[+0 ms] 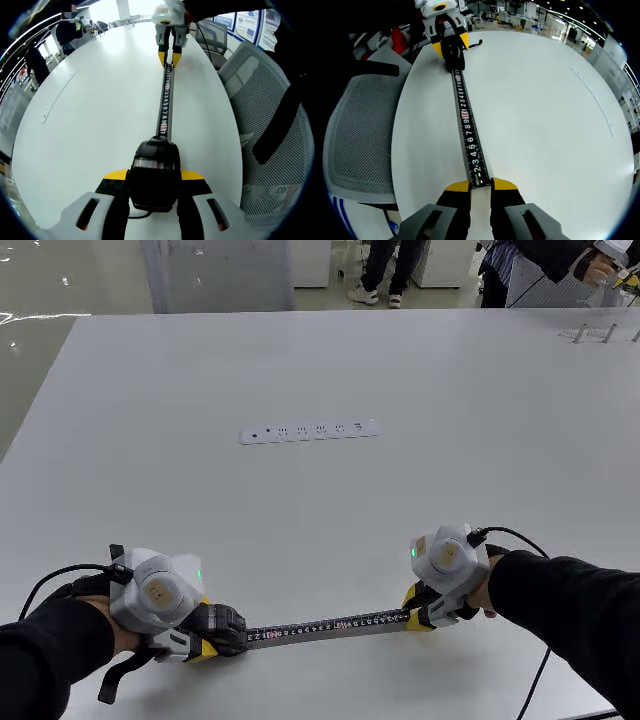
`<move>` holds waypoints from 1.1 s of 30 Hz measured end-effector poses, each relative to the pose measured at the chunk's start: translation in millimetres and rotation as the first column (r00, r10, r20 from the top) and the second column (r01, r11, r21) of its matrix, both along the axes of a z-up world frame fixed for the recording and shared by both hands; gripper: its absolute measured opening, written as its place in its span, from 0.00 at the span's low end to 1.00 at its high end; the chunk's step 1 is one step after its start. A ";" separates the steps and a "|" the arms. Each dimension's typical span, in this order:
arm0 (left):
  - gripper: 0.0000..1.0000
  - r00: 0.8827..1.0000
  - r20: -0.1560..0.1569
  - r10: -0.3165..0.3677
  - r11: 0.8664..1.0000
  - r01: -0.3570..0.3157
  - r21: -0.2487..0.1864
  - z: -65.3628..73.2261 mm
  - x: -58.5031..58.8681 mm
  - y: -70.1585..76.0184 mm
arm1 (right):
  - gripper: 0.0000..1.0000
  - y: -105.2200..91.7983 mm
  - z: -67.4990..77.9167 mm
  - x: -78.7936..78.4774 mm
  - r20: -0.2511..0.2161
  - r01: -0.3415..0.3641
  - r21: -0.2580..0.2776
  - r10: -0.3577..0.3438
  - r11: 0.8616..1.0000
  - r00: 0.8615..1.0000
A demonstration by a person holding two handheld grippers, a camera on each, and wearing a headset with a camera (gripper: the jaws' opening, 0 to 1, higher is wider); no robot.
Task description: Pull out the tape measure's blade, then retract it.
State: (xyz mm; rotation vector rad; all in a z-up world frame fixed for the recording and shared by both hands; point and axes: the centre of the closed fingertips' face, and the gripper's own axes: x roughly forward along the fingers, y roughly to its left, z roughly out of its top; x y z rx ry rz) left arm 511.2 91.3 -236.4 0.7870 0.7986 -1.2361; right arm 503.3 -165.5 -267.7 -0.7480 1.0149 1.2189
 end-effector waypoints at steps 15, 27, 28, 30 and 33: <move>0.31 1.000 -0.008 0.008 1.000 -0.008 -0.009 -0.7 1.4 0.1 | 0.11 0.2 -1.3 -0.6 0.015 -0.049 -0.045 0.050 0.998 0.999; 0.32 0.999 -0.017 -0.035 0.997 0.036 0.065 -1.4 1.7 1.3 | 0.12 -0.4 -1.2 0.7 0.022 -0.085 -0.065 0.086 0.994 0.996; 0.32 0.999 -0.017 -0.047 0.996 0.048 0.080 -1.9 1.7 1.1 | 0.12 -0.4 -0.9 0.9 0.024 -0.076 -0.055 0.077 0.996 0.997; 0.32 0.999 -0.037 -0.040 0.996 0.043 0.083 -2.9 1.9 -0.3 | 0.12 -0.7 -0.4 0.7 0.024 -0.076 -0.042 0.077 0.996 0.997; 0.33 0.997 -0.043 -0.062 0.993 0.066 0.093 -3.5 0.1 1.1 | 0.12 0.2 -0.7 1.0 0.023 -0.070 -0.039 0.071 0.997 0.997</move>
